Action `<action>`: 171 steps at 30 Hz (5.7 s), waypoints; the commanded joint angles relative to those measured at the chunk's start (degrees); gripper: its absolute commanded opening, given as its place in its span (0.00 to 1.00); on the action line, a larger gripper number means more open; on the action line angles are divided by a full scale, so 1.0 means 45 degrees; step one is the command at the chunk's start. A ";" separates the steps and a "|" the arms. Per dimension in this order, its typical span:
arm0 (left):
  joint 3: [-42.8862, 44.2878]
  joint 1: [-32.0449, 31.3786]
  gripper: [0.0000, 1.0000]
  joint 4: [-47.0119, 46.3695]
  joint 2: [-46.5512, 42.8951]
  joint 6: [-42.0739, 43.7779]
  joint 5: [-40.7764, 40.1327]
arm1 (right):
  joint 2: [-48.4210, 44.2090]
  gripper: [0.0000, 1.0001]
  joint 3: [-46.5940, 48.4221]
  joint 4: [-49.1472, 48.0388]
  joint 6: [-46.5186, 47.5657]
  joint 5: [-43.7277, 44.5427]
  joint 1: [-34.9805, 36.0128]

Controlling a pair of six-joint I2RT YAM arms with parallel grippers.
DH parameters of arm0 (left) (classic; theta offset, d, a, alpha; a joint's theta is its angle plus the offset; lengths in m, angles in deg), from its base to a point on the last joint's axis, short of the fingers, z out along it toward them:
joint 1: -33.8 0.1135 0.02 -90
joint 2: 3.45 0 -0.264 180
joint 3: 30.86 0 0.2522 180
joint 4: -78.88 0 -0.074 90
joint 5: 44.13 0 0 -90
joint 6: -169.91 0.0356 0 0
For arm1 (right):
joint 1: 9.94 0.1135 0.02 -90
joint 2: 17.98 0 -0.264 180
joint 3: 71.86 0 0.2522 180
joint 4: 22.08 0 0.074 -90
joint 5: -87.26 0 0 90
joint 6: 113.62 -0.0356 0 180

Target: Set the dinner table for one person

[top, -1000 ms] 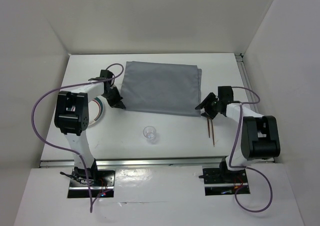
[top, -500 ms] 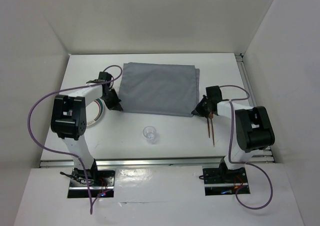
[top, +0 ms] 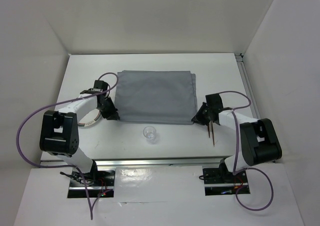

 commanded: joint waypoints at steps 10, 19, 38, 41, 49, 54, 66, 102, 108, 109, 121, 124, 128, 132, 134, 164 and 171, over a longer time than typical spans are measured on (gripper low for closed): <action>0.1932 -0.0037 0.81 0.2037 -0.0918 0.0580 -0.1721 | -0.2153 0.81 0.2049 0.2247 0.1692 0.1056 0.0225; 0.3282 0.2144 0.71 0.3212 -0.2521 -0.0063 -0.4416 | -0.3833 0.67 0.4454 0.2700 0.3022 0.0805 0.0225; -0.1132 0.8087 0.85 -0.0086 -0.1859 -0.1568 0.0075 | -0.3835 0.71 0.3321 0.2034 0.3276 -0.0564 0.0225; -0.1521 0.8380 0.83 -0.0554 -0.1447 -0.1822 0.0248 | -0.3835 0.72 0.3321 0.2269 0.3276 -0.0564 0.0225; -0.1776 0.8381 0.71 -0.1707 -0.0296 -0.2370 0.0250 | -0.4089 0.74 0.3458 0.2386 0.3411 -0.0601 0.0225; -0.1778 0.8381 0.36 -0.2196 0.0153 -0.2682 0.0736 | -0.4089 0.74 0.3458 0.2386 0.3412 -0.0720 0.0225; -0.0391 0.7699 0.00 -0.1845 -0.2689 -0.1452 0.2787 | -0.4069 0.74 0.3440 0.2640 0.3276 -0.0603 0.0225; 0.6017 -0.1541 0.00 -0.3662 0.5388 -0.0182 0.4939 | -0.4772 0.75 0.3087 0.3597 0.3549 0.0354 0.0225; 0.7401 -0.1658 0.44 -0.2023 0.6462 0.0129 0.3983 | -0.4635 0.75 0.3224 0.3733 0.3802 0.0607 0.0225; 0.7403 -0.1774 0.60 -0.1866 0.6463 0.0130 0.3980 | -0.4635 0.75 0.3224 0.3733 0.3803 0.0801 0.0225; 0.7872 -0.2303 0.87 -0.0028 0.3713 0.1224 0.1796 | -0.3895 0.62 0.3341 0.6642 0.2651 0.3827 0.0090; 0.7872 -0.2556 0.85 0.0322 0.2248 0.1359 0.1229 | -0.3484 0.56 0.3205 0.6819 0.2921 0.3676 -0.0029; 0.7171 -0.2830 0.84 0.0499 0.0588 0.1517 0.0933 | -0.2394 0.52 0.2971 0.6449 0.3295 0.3069 -0.0146; 0.6155 -0.2830 0.83 0.0499 -0.0644 0.1517 0.1246 | -0.1922 0.44 0.2696 0.5298 0.3471 0.3069 -0.0146; 0.5688 -0.2946 0.83 0.0499 -0.1112 0.1634 0.1246 | -0.1454 0.44 0.2696 0.5004 0.3801 0.3069 -0.0283; 0.4786 -0.3064 0.81 0.1026 -0.1603 0.1634 0.0894 | 0.0778 0.00 0.3922 0.4669 0.5091 0.2698 -0.0751; 0.5040 -0.3064 0.81 0.1144 -0.1740 0.1634 0.0777 | 0.0206 0.00 0.7160 0.6054 0.5971 0.1527 -0.0130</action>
